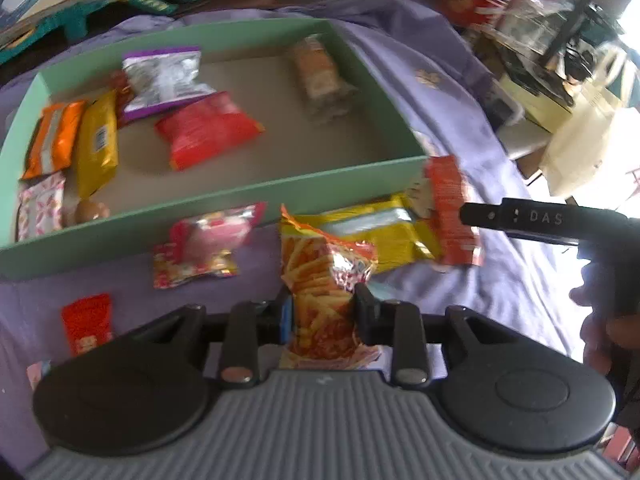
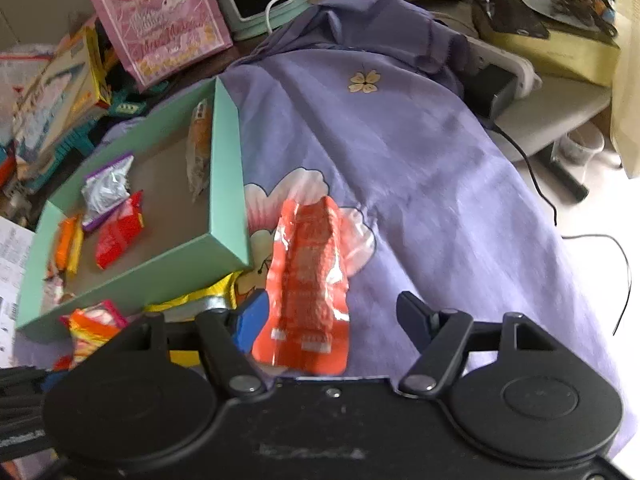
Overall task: Organize snacks
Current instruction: 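Grasp the red-orange fries bag with the left tool while the right tool grasps the long orange packet, then carry the fries bag and orange packet into the green box and release both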
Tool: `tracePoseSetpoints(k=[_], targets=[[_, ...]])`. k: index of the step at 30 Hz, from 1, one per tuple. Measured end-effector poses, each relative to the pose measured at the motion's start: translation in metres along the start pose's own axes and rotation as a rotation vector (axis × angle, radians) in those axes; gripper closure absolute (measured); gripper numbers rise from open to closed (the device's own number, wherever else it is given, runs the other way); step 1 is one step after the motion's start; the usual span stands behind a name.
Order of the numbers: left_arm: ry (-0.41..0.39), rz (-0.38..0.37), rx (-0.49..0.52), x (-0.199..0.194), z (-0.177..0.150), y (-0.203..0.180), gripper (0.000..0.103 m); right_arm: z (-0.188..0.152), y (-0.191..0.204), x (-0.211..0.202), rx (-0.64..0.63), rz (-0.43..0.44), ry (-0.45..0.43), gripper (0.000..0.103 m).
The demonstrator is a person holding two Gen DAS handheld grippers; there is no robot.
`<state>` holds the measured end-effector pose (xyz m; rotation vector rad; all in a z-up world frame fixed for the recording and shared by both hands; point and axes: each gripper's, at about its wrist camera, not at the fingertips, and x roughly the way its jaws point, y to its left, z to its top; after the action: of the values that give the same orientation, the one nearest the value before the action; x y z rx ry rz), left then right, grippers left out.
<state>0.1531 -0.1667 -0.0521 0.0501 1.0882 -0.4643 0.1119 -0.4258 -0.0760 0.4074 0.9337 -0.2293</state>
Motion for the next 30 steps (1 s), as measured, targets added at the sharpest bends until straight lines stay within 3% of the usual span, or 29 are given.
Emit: tracePoseSetpoints(k=[2,6,7,8,12,17,21,24,30], targets=[[-0.003,-0.02,-0.019,0.003,0.0,0.01,0.068,0.003,0.008,0.01,-0.021,-0.022,0.006,0.031],[-0.018,0.01,0.006,0.007,-0.005,0.014,0.056,0.003,0.025,0.028,-0.077,-0.071,0.002,0.034],[-0.019,0.007,0.009,0.007,-0.005,0.014,0.055,0.0,0.03,0.03,-0.111,-0.088,-0.01,0.04],[-0.019,0.002,0.009,0.008,-0.005,0.014,0.053,-0.003,0.038,0.031,-0.158,-0.115,-0.031,0.052],[-0.003,0.009,0.031,0.011,-0.01,0.006,0.035,-0.012,0.052,0.03,-0.199,-0.127,-0.071,0.079],[0.035,0.015,0.1,0.018,-0.02,-0.01,0.035,-0.02,0.045,0.018,-0.125,-0.078,-0.057,0.085],[0.044,0.025,0.089,0.024,-0.025,-0.011,0.049,-0.027,0.037,0.002,-0.094,-0.046,-0.049,0.086],[0.029,0.029,0.08,0.017,-0.024,-0.011,0.055,-0.031,0.033,-0.012,-0.069,-0.016,-0.054,0.086],[-0.019,0.03,0.088,-0.01,-0.025,-0.015,0.058,-0.031,0.021,-0.041,-0.001,0.05,-0.076,0.086]])
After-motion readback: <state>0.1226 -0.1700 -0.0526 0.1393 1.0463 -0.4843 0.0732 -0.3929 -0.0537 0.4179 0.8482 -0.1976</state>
